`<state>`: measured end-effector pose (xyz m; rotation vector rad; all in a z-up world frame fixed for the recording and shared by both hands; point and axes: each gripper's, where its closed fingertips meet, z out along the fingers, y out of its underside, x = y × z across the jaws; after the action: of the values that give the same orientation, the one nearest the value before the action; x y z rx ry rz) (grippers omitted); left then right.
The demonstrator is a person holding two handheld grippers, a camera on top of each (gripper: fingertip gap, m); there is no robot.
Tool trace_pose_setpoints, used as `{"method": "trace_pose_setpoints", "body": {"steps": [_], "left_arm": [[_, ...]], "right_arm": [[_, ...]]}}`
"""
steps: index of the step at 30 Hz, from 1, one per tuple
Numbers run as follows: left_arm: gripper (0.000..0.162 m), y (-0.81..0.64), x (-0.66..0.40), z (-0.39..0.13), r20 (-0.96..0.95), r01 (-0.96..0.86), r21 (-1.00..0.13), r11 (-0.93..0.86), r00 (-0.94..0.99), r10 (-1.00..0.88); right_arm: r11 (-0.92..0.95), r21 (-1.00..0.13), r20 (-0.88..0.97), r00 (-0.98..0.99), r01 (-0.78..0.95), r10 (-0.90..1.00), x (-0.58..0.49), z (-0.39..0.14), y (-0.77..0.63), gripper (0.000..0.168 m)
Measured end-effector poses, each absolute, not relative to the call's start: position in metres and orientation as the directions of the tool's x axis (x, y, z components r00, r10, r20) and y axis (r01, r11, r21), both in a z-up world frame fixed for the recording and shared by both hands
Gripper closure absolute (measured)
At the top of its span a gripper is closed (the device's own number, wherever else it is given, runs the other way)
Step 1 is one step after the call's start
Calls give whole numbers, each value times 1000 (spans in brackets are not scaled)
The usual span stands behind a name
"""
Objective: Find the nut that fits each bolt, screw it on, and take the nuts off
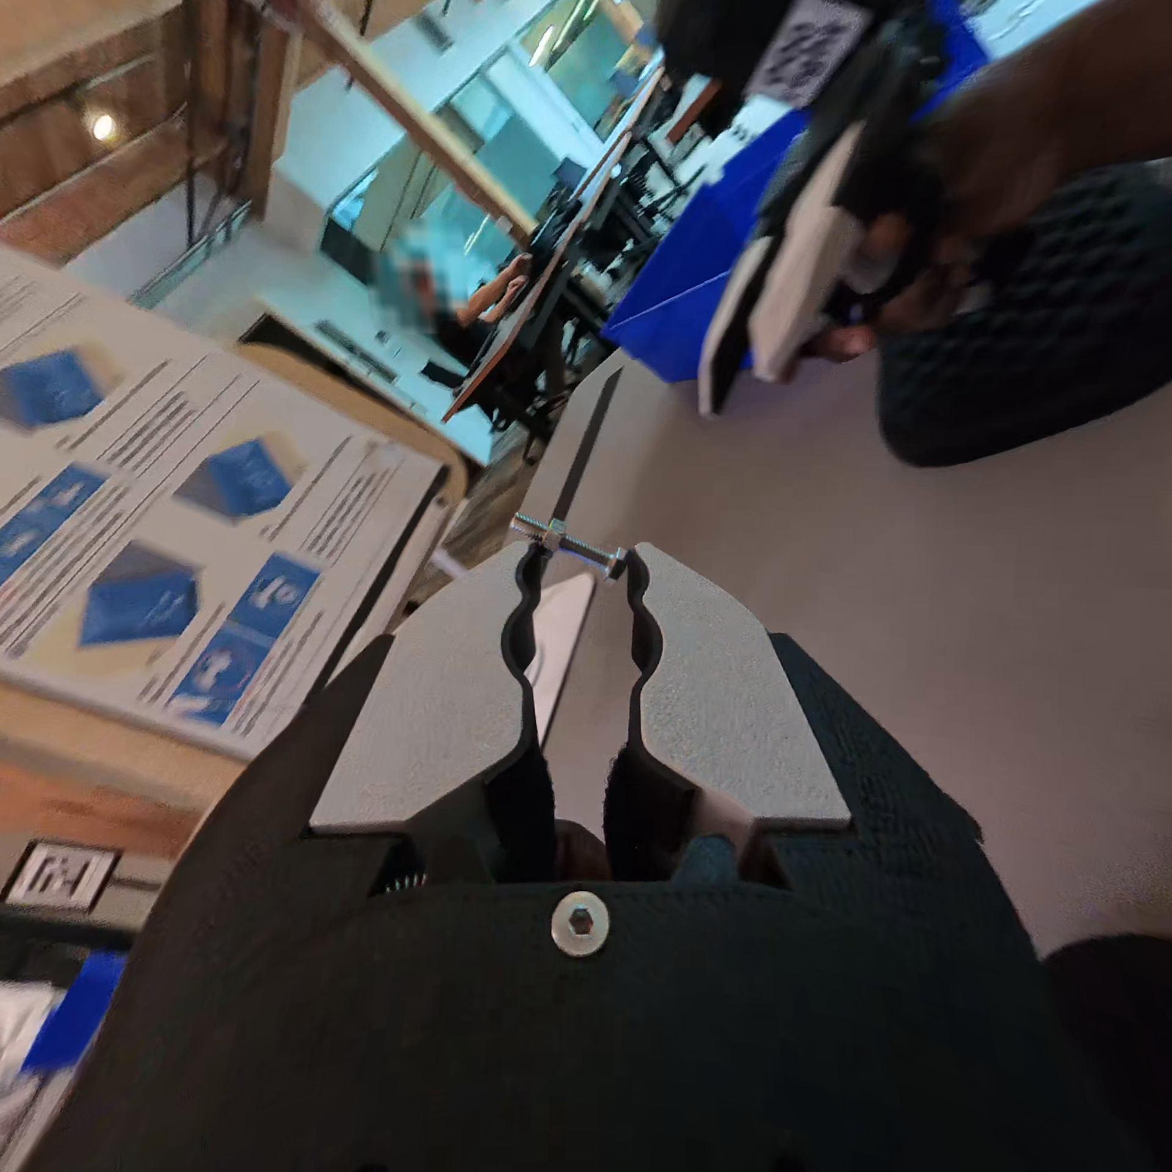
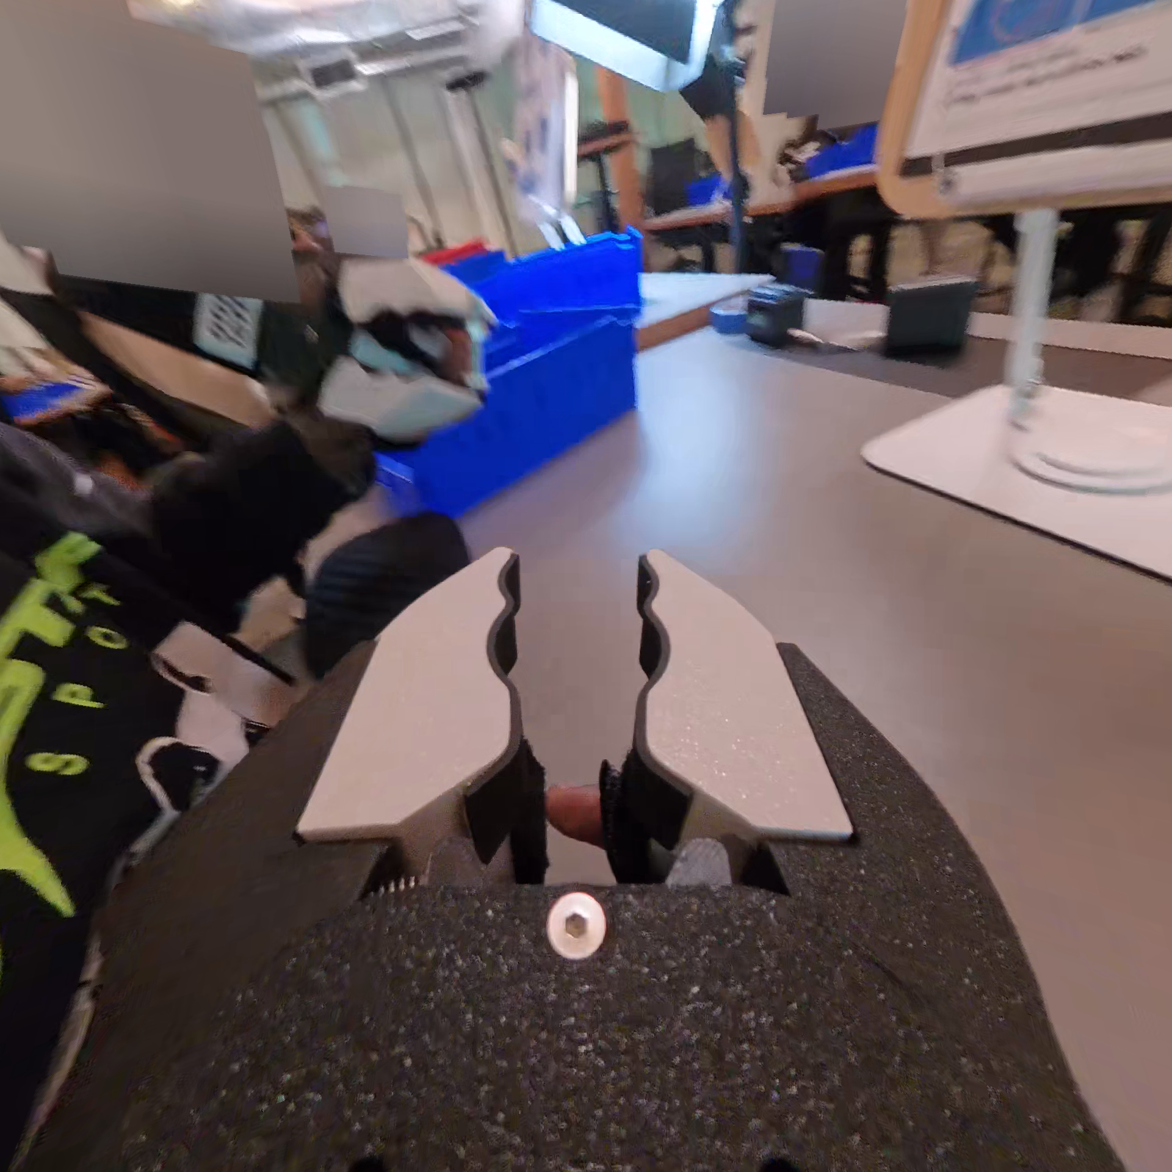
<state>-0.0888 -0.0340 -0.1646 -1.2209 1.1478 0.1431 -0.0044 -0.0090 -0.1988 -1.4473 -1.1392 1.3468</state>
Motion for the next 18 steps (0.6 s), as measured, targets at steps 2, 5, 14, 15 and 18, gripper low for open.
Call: {"method": "trace_pose_setpoints", "body": {"steps": [2,5,14,15,18], "left_arm": [[136,-35,-66,-178,-746,-617,-654,438,433,-506],[136,-33,-46,-192,-755,-617,-639,459,389,-527],[136,-34,-29,-208,-767,-630,-613,476,331,-550],[136,-34,-28,-210,-765,-631,-614,474,328,-555],[135,-35,-27,-213,-764,-632,-614,472,325,-558]], "right_arm": [[-231,-969,-236,-46,90,971,-12,-195,-19,136],[-244,-962,-257,-100,124,961,-22,-196,-29,138],[-330,-934,-347,-126,136,929,-39,-201,-35,146],[-339,-932,-355,-135,128,925,-40,-200,-36,149],[-348,-927,-366,-136,140,921,-42,-202,-37,157]]}}
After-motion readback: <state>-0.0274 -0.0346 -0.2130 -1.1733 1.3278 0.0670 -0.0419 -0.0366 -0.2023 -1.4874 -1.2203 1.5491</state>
